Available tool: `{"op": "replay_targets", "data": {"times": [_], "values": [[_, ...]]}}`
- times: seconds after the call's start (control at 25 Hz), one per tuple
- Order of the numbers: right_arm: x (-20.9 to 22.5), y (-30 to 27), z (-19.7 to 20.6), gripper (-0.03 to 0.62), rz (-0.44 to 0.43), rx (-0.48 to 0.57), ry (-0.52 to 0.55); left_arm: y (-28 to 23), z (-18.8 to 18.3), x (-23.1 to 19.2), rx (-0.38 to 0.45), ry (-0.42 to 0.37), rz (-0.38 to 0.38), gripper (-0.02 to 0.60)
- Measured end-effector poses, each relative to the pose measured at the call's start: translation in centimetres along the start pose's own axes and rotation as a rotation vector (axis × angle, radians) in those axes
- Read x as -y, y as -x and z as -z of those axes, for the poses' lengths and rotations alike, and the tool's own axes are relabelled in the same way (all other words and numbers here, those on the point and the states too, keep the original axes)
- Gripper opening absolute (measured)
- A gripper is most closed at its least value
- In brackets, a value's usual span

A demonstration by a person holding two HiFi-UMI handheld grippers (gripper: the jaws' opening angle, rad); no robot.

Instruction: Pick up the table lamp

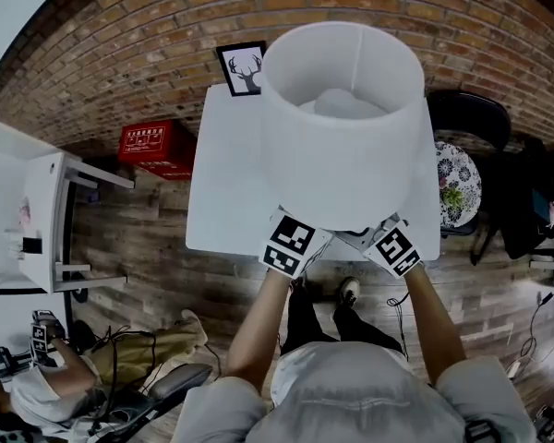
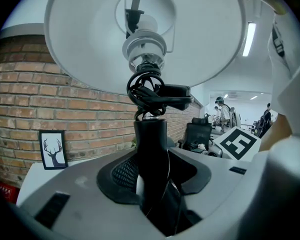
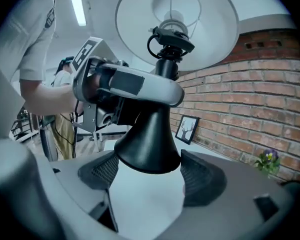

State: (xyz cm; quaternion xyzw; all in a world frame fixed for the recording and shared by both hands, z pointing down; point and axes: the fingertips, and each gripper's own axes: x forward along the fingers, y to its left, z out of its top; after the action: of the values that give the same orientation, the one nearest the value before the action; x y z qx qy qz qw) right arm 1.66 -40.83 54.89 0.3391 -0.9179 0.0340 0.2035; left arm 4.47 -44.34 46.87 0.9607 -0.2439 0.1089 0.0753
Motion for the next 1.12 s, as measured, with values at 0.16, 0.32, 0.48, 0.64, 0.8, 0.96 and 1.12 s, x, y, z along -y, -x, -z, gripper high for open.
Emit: {"op": "replay_targets", "data": {"times": [0.16,0.32,0.48,0.64,0.8,0.96,1.12], "values": [[0.7,2.0,-2.1,0.388,0.059,0.047,-0.033,0.0,-2.7,1.1,0.026,-0.008,0.045,0.158],[1.9,3.5,-3.8,0.388,0.130,0.046,0.011,-0.2,-5.3,2.2,0.058,-0.060,0.092,0.158],[3.4,5.2,-5.5,0.388,0.192,0.046,0.054,-0.8,-7.6,3.2,0.092,-0.106,0.140,0.158],[4.8,6.7,-7.6,0.388,0.254,0.057,0.089,-1.0,-9.9,3.5,0.133,-0.119,0.170,0.158],[5.4,7.4,-9.3,0.387,0.282,0.109,0.052,-1.1,-12.5,3.4,0.152,-0.105,0.192,0.158],[5.9,7.2,-10.3,0.387,0.294,0.146,0.018,-1.3,-13.8,3.0,0.145,-0.116,0.191,0.158],[6.0,6.1,-10.5,0.385,0.283,0.157,-0.011,-1.5,-13.7,2.1,0.118,-0.120,0.173,0.158]]}}
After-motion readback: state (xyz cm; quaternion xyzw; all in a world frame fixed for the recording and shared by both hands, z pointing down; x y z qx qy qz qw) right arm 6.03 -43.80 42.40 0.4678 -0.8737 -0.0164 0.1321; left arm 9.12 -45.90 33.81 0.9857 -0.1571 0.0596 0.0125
